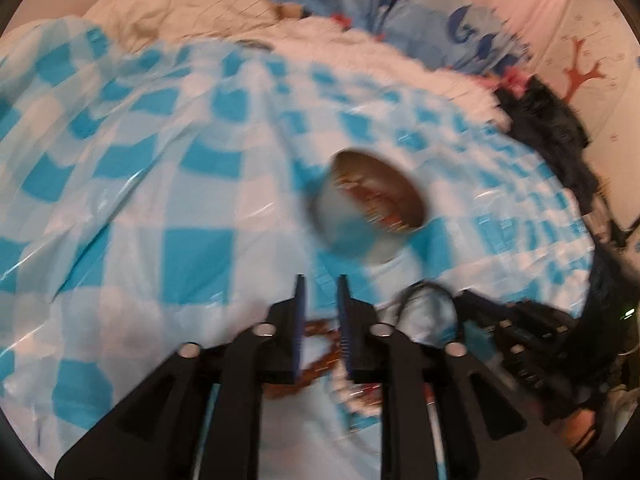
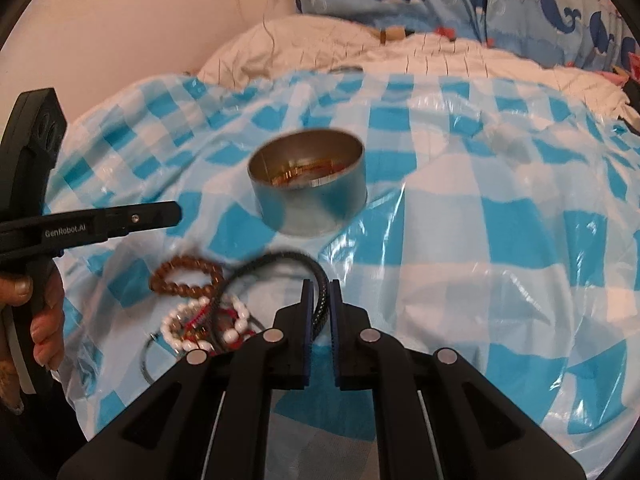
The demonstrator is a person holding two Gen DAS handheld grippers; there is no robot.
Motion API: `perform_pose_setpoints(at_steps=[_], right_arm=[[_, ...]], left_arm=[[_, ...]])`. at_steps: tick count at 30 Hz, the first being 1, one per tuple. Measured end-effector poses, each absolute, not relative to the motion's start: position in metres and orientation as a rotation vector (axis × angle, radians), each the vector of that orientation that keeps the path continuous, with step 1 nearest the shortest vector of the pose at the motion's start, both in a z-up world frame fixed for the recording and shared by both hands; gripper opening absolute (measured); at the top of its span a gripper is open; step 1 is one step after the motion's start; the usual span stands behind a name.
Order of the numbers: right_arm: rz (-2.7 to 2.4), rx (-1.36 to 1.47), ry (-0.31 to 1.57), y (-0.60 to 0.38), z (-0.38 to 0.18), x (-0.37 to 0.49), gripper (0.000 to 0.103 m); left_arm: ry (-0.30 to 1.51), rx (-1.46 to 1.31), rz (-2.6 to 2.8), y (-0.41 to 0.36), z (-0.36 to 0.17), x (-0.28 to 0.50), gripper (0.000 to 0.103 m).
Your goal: Organize jewelry
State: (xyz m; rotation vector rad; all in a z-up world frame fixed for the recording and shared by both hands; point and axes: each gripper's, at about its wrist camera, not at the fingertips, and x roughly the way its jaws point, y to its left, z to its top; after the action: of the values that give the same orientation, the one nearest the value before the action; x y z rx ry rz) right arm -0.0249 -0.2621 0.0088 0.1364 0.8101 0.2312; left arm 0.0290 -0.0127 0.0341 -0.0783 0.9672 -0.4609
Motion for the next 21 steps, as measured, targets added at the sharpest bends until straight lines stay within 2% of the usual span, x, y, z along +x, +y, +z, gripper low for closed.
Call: perform_pose_setpoints(at_steps=[1, 2, 3, 5, 8, 10, 12, 13, 14, 15, 21], right_arm=[[0.233, 0.132, 0.832, -0.260, 0.006, -0.024, 0.018], [0.229, 0.130, 0.836, -0.260, 0.004, -0.024, 0.036], [0.218, 0.126, 0.835, -0.260, 0.002, -0.025, 0.045], [0.214, 0.120, 0.836, -0.259, 0.000, -0.025, 0.045], [0.219, 0.126, 0.861, -0.258, -0.007, -0.022, 0.045], [0.235, 0.115, 0.874, -0.253, -0.011, -0.019, 0.035], [0.230, 0.083, 0.869, -0.248, -0.011, -0.020, 0.023], [0.230, 0.077, 0.858, -0.248, -0.009, -0.021, 0.018], [0.241, 0.080, 0.849, -0.248, -0.007, -0.022, 0.012], [0.242, 0.080, 0.831, -0.248, -0.004, -0.024, 0.009], [0.181, 0.018, 0.640, -0.248, 0.029, -0.040, 0.009]], left_arm=[[0.971, -0.059, -0.438, -0.009, 0.031, 0.029, 0.031], [0.983, -0.032, -0.417, -0.006, 0.027, 0.028, 0.042], [0.993, -0.018, -0.409, -0.004, 0.024, 0.028, 0.046], [1.013, 0.014, -0.381, 0.000, 0.017, 0.027, 0.055], [1.069, 0.093, -0.346, -0.003, 0.001, 0.029, 0.059], [1.088, 0.148, -0.339, -0.008, -0.010, 0.027, 0.059], [1.083, 0.158, -0.365, -0.012, -0.012, 0.025, 0.046], [1.075, 0.173, -0.381, -0.014, -0.011, 0.023, 0.023], [1.070, 0.184, -0.395, -0.016, -0.008, 0.021, 0.010], [1.060, 0.174, -0.412, -0.017, -0.004, 0.019, 0.010], [0.923, -0.011, -0.538, -0.017, 0.045, 0.015, 0.010]])
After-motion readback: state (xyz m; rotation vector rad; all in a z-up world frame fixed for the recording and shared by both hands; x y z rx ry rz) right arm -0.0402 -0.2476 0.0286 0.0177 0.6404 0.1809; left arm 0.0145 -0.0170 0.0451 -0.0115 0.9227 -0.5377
